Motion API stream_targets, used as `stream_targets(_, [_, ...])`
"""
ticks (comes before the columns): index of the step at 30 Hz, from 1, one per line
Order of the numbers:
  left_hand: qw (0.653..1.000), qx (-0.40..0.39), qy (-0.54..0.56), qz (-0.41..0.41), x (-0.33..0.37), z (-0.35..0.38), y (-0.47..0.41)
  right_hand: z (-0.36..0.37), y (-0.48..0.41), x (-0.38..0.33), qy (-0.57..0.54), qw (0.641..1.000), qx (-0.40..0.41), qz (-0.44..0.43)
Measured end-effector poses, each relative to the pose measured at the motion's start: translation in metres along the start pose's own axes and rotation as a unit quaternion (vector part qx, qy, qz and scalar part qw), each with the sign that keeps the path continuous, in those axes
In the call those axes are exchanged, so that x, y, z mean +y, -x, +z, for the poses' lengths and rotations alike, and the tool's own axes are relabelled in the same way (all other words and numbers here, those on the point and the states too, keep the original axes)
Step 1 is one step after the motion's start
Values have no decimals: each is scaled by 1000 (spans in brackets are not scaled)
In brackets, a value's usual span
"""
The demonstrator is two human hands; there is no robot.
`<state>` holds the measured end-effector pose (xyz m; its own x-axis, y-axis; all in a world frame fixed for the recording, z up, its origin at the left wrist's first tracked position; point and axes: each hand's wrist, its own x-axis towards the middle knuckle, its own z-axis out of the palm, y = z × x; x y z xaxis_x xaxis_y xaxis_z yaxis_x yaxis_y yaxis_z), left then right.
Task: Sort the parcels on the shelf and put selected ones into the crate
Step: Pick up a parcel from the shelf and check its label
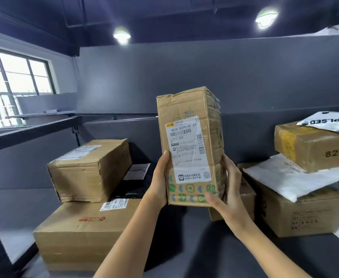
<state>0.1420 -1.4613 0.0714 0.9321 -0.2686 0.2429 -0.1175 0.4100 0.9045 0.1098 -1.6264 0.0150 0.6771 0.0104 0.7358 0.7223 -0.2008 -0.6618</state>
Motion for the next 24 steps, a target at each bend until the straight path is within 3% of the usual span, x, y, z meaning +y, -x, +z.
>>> stream_targets(4, [999,15,5,28,1,-3,3,8,1,-3,38,998,4,-42])
stream_targets(11, [998,24,-11,51,7,-16,12,24,-5,0,-28,999,-29,1])
stream_targets(16, [996,13,-69,59,25,-22,22,40,-14,-12,-163,981,-39,99])
stream_targets(24, [987,70,-126,74,67,-49,28,76,-47,-36,-237,944,-80,214])
